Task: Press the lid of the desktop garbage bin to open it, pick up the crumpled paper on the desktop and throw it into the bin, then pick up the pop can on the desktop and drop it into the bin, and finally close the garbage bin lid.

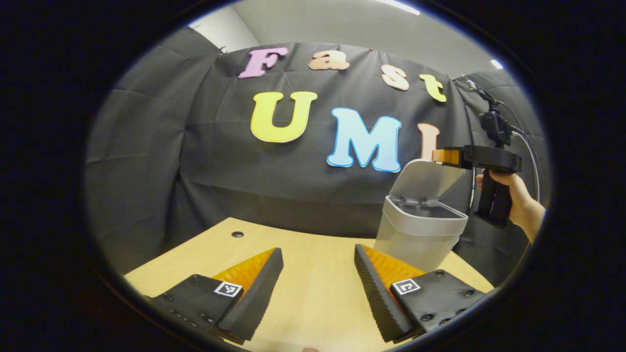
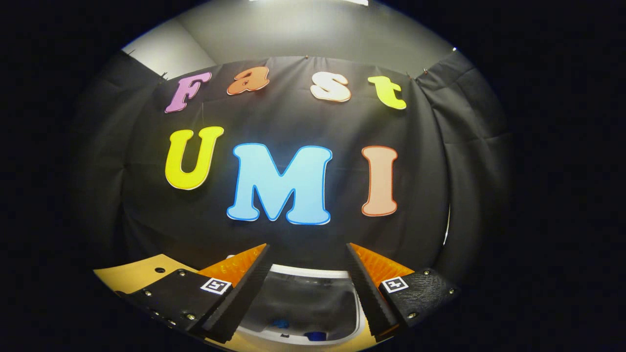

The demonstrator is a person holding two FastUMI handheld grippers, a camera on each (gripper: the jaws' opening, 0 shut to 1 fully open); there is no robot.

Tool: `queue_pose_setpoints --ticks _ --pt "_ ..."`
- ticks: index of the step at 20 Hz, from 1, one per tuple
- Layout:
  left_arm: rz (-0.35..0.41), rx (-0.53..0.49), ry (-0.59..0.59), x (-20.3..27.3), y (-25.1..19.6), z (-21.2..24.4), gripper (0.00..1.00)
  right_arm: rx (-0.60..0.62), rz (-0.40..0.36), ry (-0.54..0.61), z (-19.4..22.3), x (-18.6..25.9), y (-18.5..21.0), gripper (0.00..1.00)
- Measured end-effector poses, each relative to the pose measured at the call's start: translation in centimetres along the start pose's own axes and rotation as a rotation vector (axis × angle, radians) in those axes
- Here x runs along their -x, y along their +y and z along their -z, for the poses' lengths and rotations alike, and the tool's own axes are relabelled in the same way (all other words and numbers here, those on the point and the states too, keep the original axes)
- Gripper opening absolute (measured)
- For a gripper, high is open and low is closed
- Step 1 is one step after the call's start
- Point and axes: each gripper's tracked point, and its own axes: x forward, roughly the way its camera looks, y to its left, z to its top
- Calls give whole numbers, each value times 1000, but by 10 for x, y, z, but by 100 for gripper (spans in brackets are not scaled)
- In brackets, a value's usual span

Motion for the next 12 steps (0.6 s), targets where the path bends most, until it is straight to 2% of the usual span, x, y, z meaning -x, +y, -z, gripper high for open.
queue_pose_setpoints --ticks 2,5,6,7,8,12 --pt "-4 -3 -3 3 0 -1 95 -49 -17 25 11 5 1 96" --pt "-2 -13 -2 8 -1 -2 93 -61 -23 103 38 9 1 96" --pt "-2 -16 -3 9 -1 -3 96 -63 -24 126 46 11 2 96" --pt "0 -19 -3 10 -1 -2 95 -64 -22 140 51 13 3 100" --pt "0 -22 -3 12 -1 -1 95 -66 -19 148 56 13 3 96" --pt "2 -30 2 15 0 1 95 -65 -9 196 82 13 7 96"
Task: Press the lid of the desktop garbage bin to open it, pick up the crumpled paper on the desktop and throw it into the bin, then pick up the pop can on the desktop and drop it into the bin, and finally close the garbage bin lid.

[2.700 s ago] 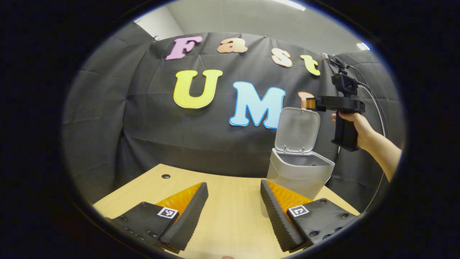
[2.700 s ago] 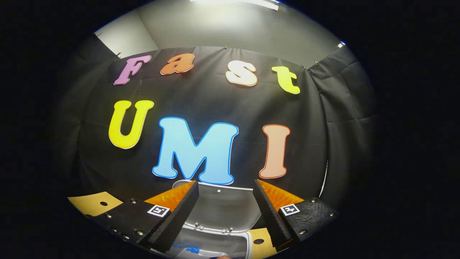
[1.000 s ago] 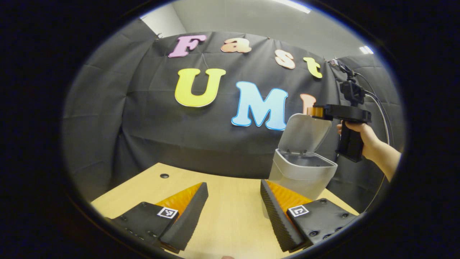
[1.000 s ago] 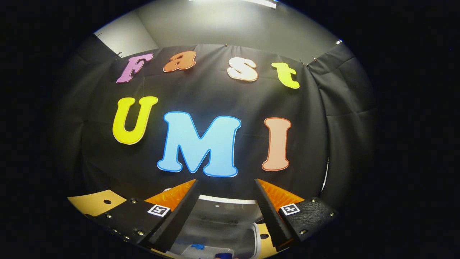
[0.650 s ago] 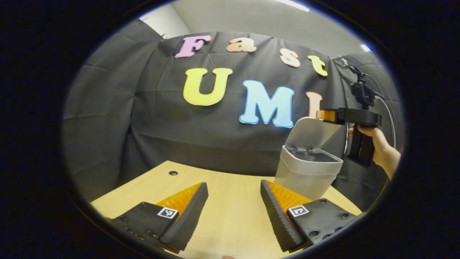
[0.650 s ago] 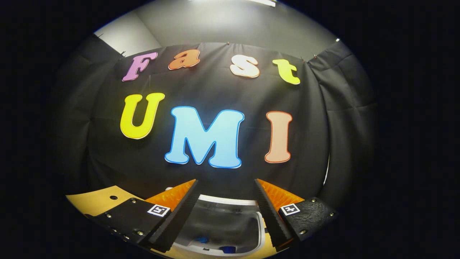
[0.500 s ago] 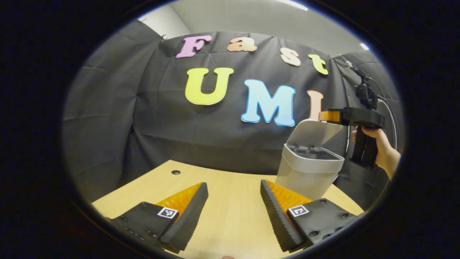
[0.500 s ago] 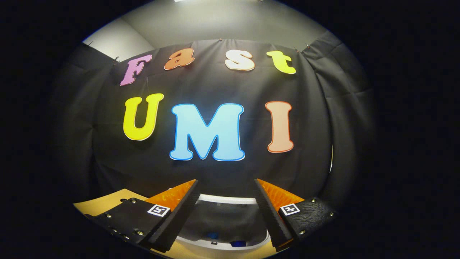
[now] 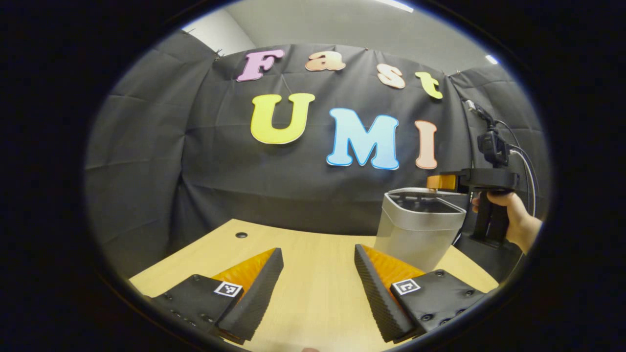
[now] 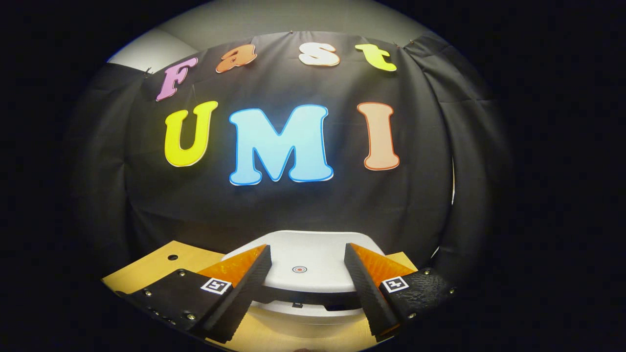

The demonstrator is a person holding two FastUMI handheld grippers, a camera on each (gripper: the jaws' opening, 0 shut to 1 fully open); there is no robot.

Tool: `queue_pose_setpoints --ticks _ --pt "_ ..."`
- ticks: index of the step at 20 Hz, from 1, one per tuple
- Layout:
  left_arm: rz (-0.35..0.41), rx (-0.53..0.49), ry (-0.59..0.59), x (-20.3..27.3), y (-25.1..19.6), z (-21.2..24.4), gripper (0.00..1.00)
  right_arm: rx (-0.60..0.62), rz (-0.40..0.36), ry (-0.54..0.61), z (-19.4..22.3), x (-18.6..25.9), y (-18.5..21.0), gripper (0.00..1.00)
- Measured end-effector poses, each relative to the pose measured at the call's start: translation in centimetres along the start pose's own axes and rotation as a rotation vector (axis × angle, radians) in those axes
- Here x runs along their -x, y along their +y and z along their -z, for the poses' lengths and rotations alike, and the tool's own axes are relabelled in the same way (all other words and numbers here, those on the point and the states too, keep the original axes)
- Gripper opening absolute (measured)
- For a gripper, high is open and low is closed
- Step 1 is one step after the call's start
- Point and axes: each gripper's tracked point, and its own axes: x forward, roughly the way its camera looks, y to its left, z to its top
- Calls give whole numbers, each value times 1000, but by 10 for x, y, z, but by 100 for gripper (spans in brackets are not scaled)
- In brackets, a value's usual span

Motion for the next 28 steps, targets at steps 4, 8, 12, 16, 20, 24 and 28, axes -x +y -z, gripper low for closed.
queue_pose_setpoints --ticks 4,8,12,16,20,24,28 --pt "-5 1 0 -2 4 0 95 8 22 -9 12 0 -1 96" --pt "-3 10 7 -5 5 2 95 50 30 -16 22 -3 1 96" --pt "7 10 20 -11 1 7 95 60 28 -35 26 -5 1 96" --pt "16 11 23 -18 0 7 95 46 36 -78 24 -4 1 96" --pt "20 17 27 -23 -1 8 95 33 52 -104 26 -4 0 96" --pt "24 21 26 -31 -3 7 96 60 56 -123 28 -4 1 97" --pt "25 29 30 -36 -3 9 95 57 55 -124 33 -5 0 97"
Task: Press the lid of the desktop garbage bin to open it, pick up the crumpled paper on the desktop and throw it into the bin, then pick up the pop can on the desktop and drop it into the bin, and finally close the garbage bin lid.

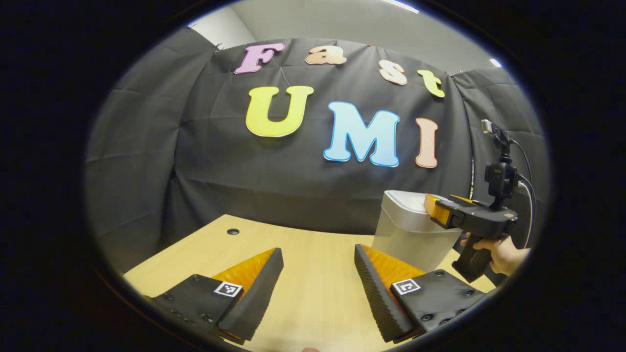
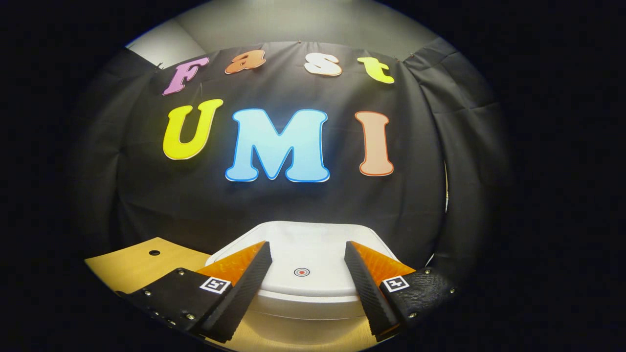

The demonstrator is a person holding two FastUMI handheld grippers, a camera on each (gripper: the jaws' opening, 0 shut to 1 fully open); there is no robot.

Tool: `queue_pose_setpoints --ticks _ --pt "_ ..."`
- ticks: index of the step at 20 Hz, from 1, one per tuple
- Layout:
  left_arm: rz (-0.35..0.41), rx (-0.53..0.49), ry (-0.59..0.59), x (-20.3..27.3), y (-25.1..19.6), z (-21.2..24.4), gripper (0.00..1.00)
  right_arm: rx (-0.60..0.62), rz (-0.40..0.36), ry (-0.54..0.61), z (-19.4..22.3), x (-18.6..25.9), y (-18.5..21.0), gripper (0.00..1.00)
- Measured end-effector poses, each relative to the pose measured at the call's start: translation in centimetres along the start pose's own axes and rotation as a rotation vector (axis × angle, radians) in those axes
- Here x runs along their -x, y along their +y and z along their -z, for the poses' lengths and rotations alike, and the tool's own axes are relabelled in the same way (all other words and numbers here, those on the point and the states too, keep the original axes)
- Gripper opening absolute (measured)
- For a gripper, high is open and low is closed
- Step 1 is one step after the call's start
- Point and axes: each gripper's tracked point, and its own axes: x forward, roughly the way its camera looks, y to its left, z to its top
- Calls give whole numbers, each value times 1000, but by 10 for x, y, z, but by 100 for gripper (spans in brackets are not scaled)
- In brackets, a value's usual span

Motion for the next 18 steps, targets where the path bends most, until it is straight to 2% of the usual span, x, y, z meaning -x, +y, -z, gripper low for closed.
queue_pose_setpoints --ticks 1,2,3,4,5,6,7,10,11,12,13,15,18 --pt "-1 1 2 -2 1 1 95 -14 -5 8 3 1 -1 97" --pt "-3 1 1 -3 3 1 100 -24 -7 -9 1 -1 0 98" --pt "-5 -1 0 -4 3 0 95 -10 -7 -13 2 -1 1 98" --pt "-6 -2 -2 -5 2 -1 100 -9 -5 -15 1 1 -1 98" --pt "-7 -2 -6 -5 4 -2 100 -15 -6 -16 2 1 -1 98" --pt "-7 -1 -9 -4 4 -3 96 -13 -5 -15 2 1 0 98" --pt "-6 0 -12 -3 3 -4 96 -12 -4 -17 2 1 -1 100" --pt "-4 -1 -17 0 0 -7 95 -28 0 -5 -2 2 -1 97" --pt "-1 -2 -22 2 -2 -9 100 -25 0 -11 -4 2 0 97" --pt "-3 -8 -28 5 -3 -12 95 -25 1 -12 -3 2 0 96" --pt "-7 -14 -32 7 -3 -13 95 -23 4 -15 -6 2 -1 100" --pt "-13 -15 -37 13 -4 -16 89 -26 9 3 -5 2 -1 96" --pt "-24 -26 -51 20 -7 -22 89 18 11 16 -9 8 -2 96"
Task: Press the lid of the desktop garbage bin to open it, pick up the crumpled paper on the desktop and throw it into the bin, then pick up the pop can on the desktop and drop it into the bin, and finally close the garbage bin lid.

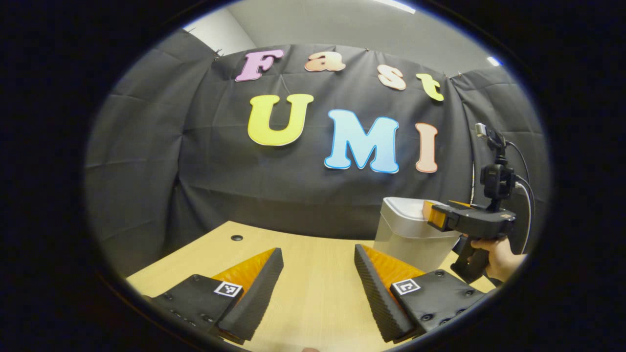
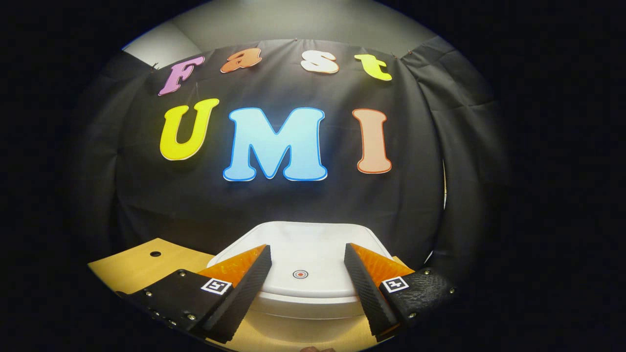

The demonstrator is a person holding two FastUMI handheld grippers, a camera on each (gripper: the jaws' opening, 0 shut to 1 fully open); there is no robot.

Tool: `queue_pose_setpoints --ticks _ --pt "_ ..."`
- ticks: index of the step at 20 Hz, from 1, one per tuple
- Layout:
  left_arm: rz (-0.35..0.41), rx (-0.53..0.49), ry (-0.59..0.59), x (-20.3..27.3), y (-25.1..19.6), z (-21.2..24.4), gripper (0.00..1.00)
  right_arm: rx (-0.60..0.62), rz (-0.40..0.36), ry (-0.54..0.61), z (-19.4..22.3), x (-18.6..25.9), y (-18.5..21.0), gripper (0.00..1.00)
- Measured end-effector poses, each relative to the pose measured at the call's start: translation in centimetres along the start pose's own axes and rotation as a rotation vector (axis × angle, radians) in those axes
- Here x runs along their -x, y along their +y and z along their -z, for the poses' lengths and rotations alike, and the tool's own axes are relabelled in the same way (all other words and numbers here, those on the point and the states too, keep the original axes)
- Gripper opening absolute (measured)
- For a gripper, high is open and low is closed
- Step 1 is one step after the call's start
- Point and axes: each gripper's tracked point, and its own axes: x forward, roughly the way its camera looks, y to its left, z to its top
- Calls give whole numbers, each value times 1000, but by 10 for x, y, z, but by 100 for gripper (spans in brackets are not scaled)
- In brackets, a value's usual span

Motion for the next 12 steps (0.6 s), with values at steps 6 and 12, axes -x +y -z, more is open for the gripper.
queue_pose_setpoints --ticks 6,12 --pt "-11 -24 -26 9 -15 -9 89 61 -54 -39 -14 42 2 96" --pt "-8 -21 -50 21 -42 -16 93 33 -100 -69 -30 90 -1 96"
